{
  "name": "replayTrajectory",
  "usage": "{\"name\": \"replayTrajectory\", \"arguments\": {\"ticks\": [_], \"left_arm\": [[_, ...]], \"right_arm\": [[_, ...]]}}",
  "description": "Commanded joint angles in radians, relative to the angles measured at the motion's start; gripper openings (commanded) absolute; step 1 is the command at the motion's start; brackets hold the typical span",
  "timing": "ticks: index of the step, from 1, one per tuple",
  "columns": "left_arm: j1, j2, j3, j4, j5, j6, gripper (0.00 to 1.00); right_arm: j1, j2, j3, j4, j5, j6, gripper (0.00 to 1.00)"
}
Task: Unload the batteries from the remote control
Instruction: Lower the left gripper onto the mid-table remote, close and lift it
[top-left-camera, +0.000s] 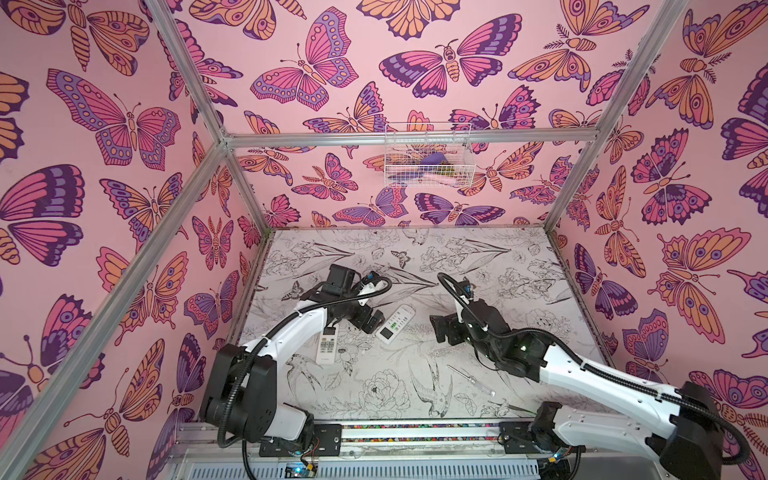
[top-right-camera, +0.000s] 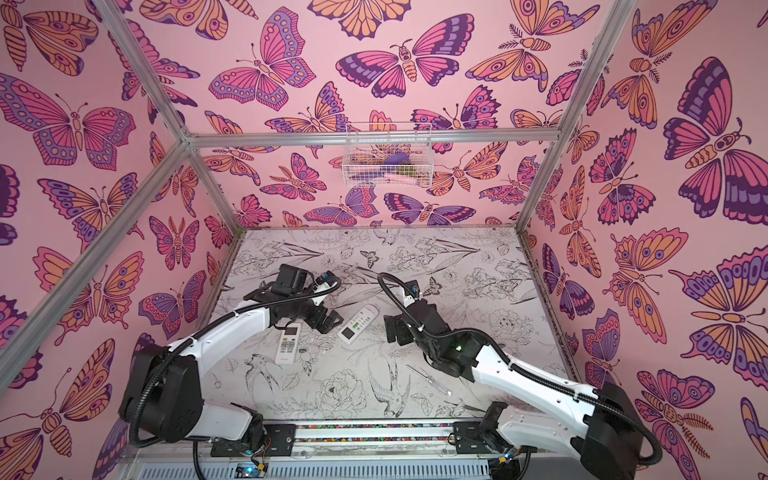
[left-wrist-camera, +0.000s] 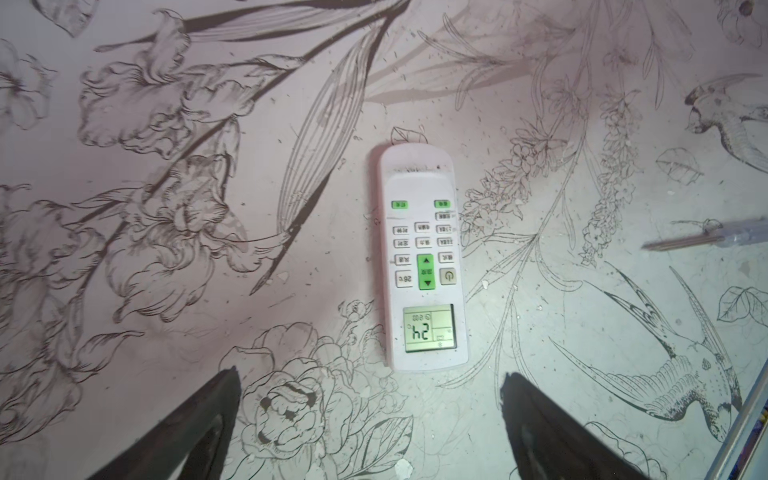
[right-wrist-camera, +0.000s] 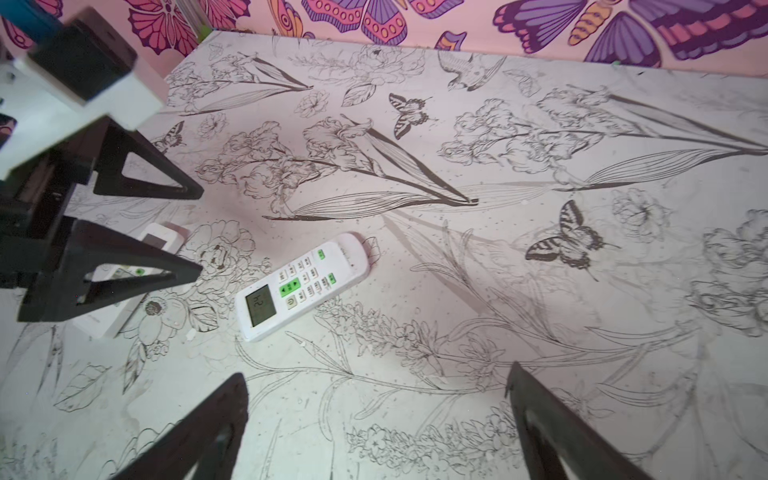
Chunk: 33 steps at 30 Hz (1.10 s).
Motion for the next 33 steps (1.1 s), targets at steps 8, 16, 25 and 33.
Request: {"name": "replayTrajectory", "arguments": {"ticks": [8,16,25,33], "left_arm": [[-0.105,0.123,-0.001,-0.014,-0.084,-0.04,1.0],[-0.194,0.263,0.071,-0.074,-0.192,-0.05,1.0],[-0.252,0.346,0.121,-0.108,-0.251,-0.057,0.97],[-0.255,0.337,0.111,-0.107,-0.253,-0.059,0.72]], "right_arm": [[-0.014,-0.149,-0.063,-0.082,0.123,-0.018,0.99],[-0.016,-0.172,-0.085,-0.081,0.135,-0.018,0.99],[-0.017,-0.211,-0.103,-0.09,0.131,-0.012,0.99],[-0.017,-0.253,-0.129,-0.095,0.141,-0.005,0.99]]}}
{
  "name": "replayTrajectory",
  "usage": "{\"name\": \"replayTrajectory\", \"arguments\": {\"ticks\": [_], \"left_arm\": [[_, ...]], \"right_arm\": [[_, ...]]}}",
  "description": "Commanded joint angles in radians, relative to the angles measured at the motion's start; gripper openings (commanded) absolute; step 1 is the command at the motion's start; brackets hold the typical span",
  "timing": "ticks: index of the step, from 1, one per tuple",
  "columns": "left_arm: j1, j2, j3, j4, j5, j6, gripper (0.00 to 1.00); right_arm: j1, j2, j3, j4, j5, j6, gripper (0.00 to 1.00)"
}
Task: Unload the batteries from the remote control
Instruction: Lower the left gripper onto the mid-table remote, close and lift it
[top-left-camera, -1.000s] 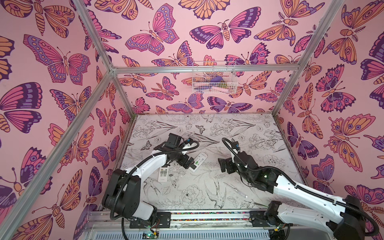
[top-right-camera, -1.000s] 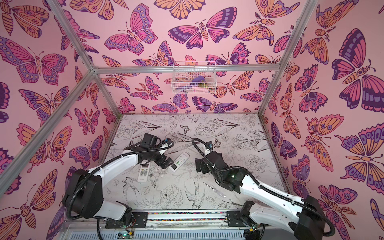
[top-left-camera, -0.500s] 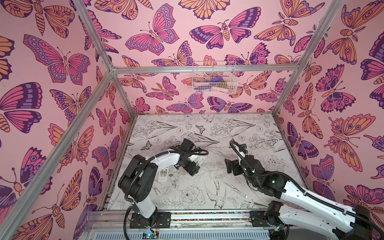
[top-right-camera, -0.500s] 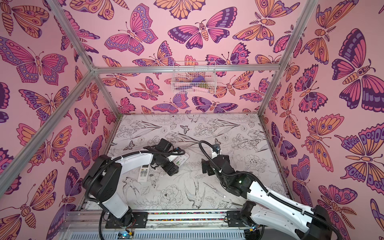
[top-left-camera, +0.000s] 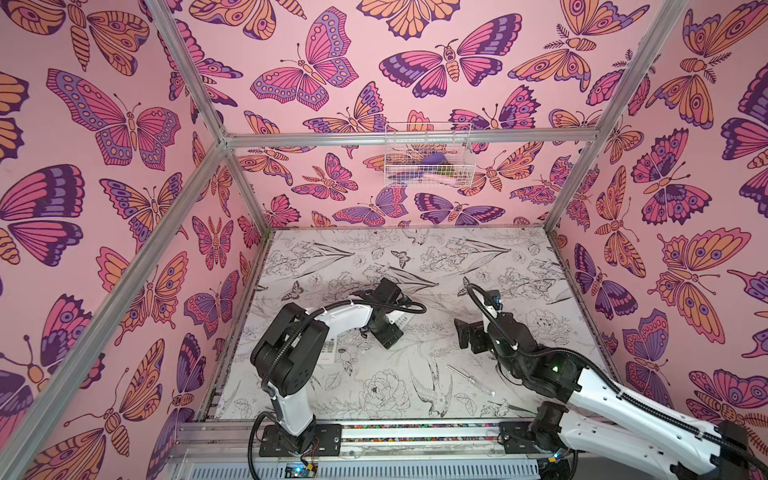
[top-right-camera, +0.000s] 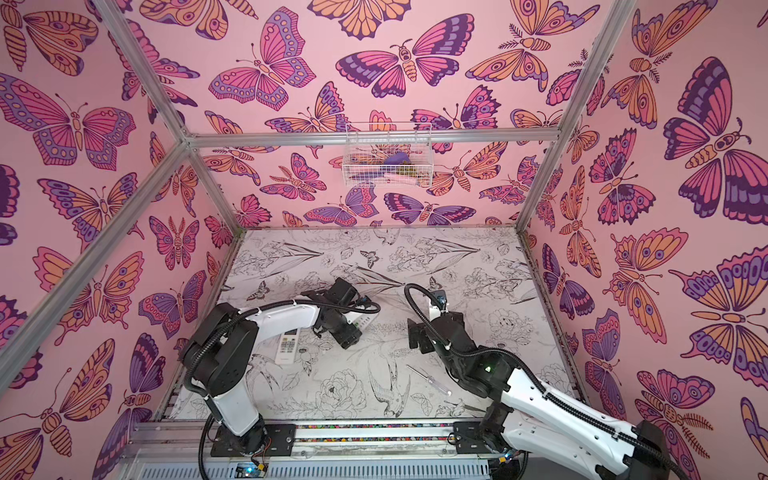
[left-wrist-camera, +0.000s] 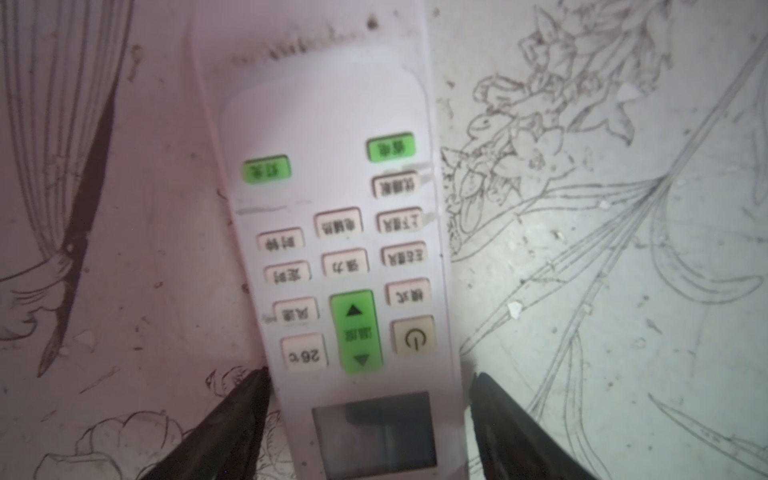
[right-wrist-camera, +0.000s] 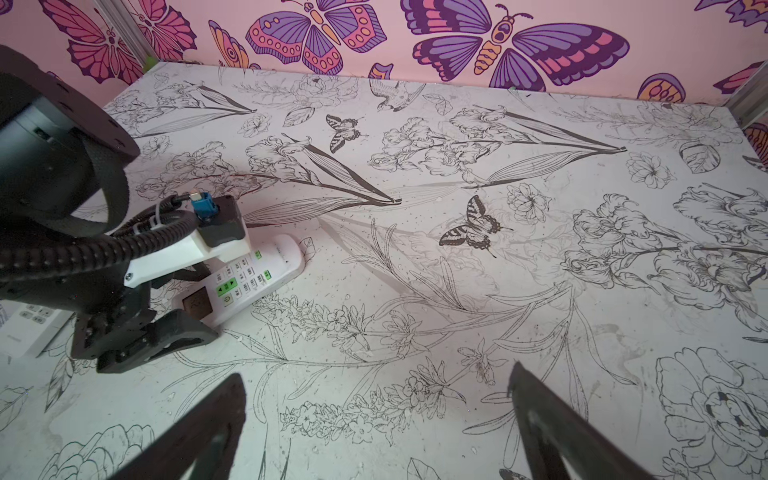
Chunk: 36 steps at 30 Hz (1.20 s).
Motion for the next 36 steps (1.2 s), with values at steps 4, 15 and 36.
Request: {"name": "replayTrajectory", "arguments": {"ticks": [4,15,36], "left_arm": [[-0.008,0.012,-0.009,-0.042,0.002,-0.003,0.66],[-0.01,-0.077,-0.068,-0.001,0.069,0.032,0.56],[0.017,-0.324,-0.133,0.033,0.179,0.072,0.52]], "right_arm": [[-0.005,-0.018,-0.011,-0.009,0.023,0.0,0.99],[-0.003,-0.013,-0.021,0.056,-0.024,-0.146,0.99],[0.072,-0.073,-0.012,0.091,-0.145,-0.776,0.92]]}}
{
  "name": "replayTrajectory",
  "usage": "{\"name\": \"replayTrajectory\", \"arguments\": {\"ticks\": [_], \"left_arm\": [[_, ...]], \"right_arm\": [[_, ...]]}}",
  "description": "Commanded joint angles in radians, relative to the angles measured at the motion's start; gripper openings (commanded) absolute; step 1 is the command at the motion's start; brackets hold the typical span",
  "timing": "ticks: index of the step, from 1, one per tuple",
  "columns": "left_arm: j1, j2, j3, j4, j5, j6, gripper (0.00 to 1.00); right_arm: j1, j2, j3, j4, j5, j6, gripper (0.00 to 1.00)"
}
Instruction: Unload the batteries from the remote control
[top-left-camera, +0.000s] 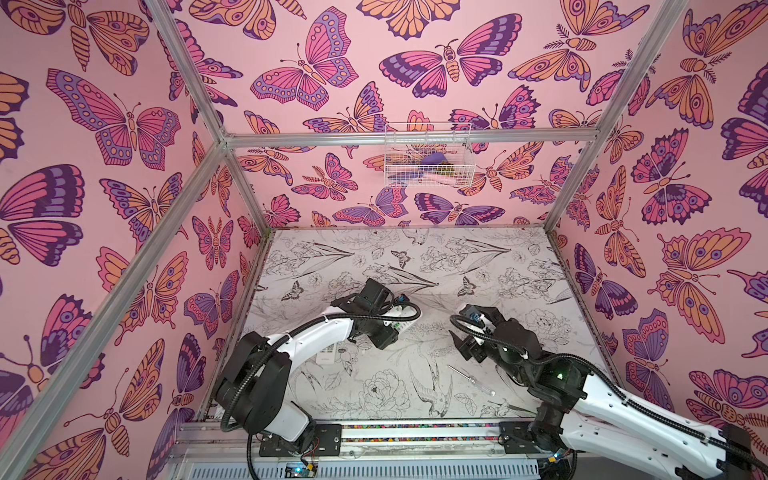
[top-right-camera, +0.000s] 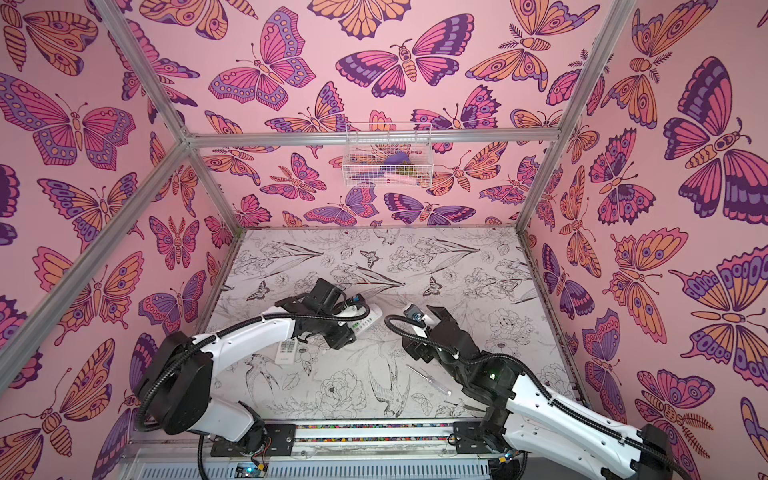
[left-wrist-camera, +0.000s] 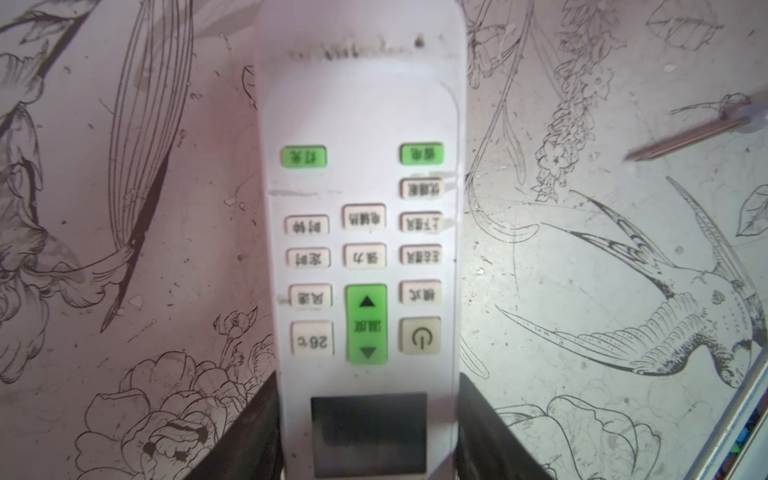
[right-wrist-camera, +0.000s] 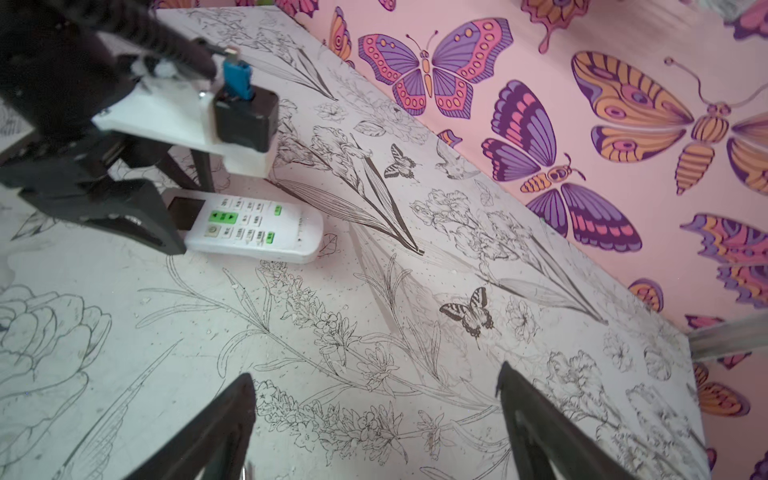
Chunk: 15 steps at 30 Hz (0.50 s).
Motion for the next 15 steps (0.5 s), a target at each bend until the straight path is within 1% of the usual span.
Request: {"name": "replayTrajectory", "arguments": {"ticks": [1,3,5,8,11,15], "left_arm": [[0.007,-0.047,-0.015,0.006,0.052,0.024,0.5],[0.008,-0.066,-0.018,0.006,0.066,0.026,0.51],[0.011,-0.079,-0.013,-0.006,0.086,0.025,0.49],[0.012,-0.082,0.005,-0.028,0.104,0.02,0.46],[0.012,-0.09,0.012,-0.034,0.114,0.017,0.45],[0.008,-0.105,0.005,-0.041,0.107,0.011,0.42]], "right_arm": [[0.024,-0.019,0.022,-0.016,-0.031,-0.182,0.92],[0.026,-0.023,0.022,-0.023,-0.041,-0.238,0.93],[0.025,-0.02,0.025,-0.036,-0.042,-0.322,0.93],[0.025,-0.007,0.042,-0.062,-0.026,-0.448,0.94],[0.026,0.015,0.051,-0.067,-0.008,-0.584,0.96],[0.036,0.05,0.075,-0.085,0.028,-0.71,0.96]]}}
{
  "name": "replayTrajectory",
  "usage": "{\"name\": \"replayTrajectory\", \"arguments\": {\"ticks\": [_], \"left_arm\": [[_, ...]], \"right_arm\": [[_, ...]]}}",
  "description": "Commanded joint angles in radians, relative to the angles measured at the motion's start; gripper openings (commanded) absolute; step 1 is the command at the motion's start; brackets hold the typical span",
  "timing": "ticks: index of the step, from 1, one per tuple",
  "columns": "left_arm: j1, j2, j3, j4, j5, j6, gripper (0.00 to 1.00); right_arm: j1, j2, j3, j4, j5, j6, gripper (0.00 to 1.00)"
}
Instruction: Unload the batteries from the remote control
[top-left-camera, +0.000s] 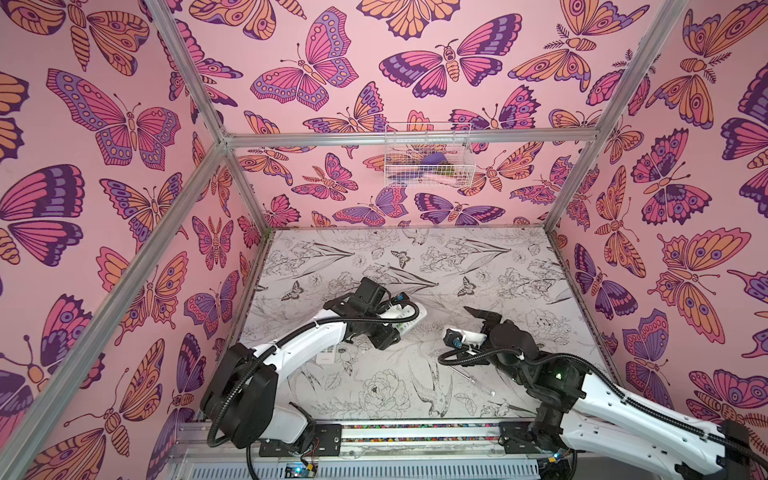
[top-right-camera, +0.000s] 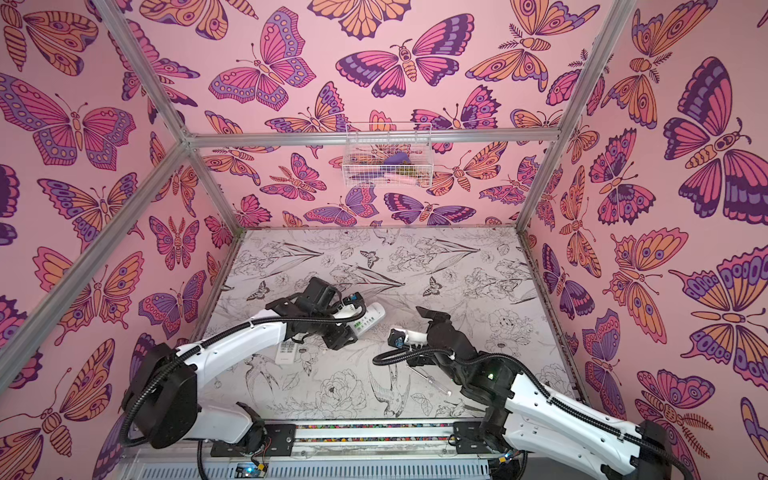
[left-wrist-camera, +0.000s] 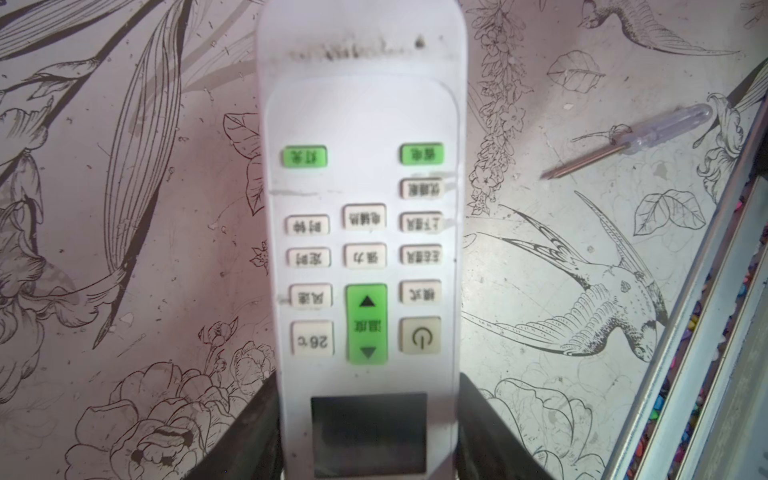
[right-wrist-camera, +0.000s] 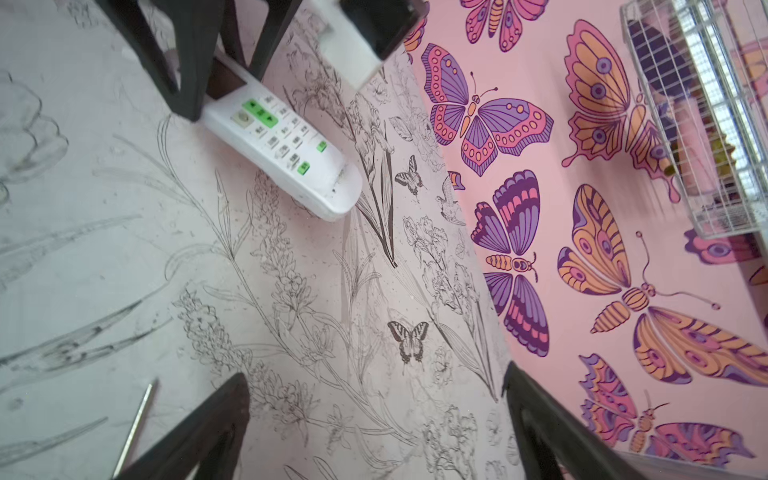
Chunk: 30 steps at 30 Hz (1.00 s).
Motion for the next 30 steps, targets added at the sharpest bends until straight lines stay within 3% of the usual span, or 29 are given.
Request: {"name": "replayTrajectory", "arguments": {"ticks": [1,7,12,17,30], "left_arm": [[-0.01,-0.043,0.007,-0.017,0.011,0.005,0.42],[-0.035,-0.073,-0.011,-0.01,0.07,-0.027,0.41],[-0.03,-0.062,0.01,-0.022,0.07,-0.029,0.41],[0.009,-0.056,0.027,-0.036,0.108,-0.058,0.41],[0.012,-0.072,0.044,-0.054,0.142,-0.063,0.41]], "right_arm": [[0.025,0.013,0.048,-0.012,0.041,-0.209,0.96],[0.084,0.026,-0.037,0.169,0.114,-0.48,0.96],[0.095,0.064,-0.104,0.276,0.085,-0.646,0.98],[0.097,0.163,-0.124,0.399,0.077,-0.721,0.97],[0.094,0.423,-0.107,0.722,0.088,-0.81,0.81]]}}
